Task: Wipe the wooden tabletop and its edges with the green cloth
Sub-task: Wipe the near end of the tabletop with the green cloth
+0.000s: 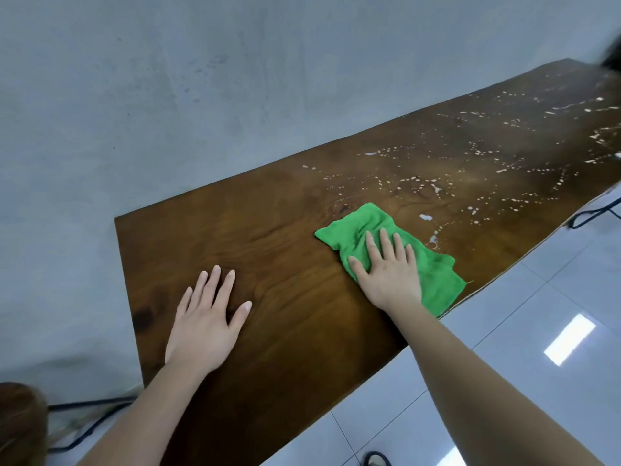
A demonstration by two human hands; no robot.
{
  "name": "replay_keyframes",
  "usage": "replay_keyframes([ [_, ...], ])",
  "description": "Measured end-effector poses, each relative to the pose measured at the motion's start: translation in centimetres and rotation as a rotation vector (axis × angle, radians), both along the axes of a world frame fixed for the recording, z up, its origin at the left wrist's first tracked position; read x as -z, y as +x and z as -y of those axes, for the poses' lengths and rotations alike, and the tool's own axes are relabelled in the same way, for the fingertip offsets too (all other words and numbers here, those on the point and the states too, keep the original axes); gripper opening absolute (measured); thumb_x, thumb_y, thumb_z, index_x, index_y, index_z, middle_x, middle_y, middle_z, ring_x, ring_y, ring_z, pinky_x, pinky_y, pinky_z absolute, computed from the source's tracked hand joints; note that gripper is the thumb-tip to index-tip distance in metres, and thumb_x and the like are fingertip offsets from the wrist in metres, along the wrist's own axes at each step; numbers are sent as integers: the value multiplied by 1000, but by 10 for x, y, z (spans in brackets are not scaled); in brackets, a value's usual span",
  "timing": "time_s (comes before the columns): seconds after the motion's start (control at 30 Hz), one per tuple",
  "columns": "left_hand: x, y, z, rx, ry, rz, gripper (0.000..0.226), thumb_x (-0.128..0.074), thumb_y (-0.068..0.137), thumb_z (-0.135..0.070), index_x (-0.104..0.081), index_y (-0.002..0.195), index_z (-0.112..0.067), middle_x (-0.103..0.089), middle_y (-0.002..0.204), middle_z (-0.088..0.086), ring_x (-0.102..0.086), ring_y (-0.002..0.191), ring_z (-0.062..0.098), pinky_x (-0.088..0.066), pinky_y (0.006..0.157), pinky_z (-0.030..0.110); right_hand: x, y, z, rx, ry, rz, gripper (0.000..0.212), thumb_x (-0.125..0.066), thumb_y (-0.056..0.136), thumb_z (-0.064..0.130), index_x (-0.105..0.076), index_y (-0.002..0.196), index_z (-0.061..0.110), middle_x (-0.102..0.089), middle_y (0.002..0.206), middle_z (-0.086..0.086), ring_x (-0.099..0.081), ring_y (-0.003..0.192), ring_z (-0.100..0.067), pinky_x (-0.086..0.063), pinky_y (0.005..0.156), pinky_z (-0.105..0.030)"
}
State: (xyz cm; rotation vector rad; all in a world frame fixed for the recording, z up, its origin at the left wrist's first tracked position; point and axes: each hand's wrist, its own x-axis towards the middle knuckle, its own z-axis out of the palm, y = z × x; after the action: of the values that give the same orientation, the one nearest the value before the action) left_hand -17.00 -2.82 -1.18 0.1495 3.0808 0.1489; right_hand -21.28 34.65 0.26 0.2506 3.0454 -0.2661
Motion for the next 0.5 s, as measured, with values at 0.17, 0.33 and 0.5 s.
replay_keyframes([
  [0.17,-1,0,-1,-2,-6,-8,95,12,98,-87,1,178,-38,6,187,-5,9,172,17,-2,140,45,-1,23,61,-150,-15,-9,93,9,100,85,4,177,34,7,186,-4,13,171,-32,3,137,-57],
  [0.33,-1,-1,-8,-10,10,0,93,13,98,-85,1,178,-38,7,187,-7,11,171,15,-2,140,45,6,62,91,-389,-62,-39,86,2,105,83,0,178,37,6,186,1,17,171,-26,6,138,-53],
  [0.5,-2,-9,-18,11,12,-5,90,9,100,-83,-2,178,-39,7,186,-9,11,171,14,-3,140,45,8,72,51,-584,-76,-53,79,-6,109,82,-6,177,43,2,186,10,15,171,-15,7,138,-47],
])
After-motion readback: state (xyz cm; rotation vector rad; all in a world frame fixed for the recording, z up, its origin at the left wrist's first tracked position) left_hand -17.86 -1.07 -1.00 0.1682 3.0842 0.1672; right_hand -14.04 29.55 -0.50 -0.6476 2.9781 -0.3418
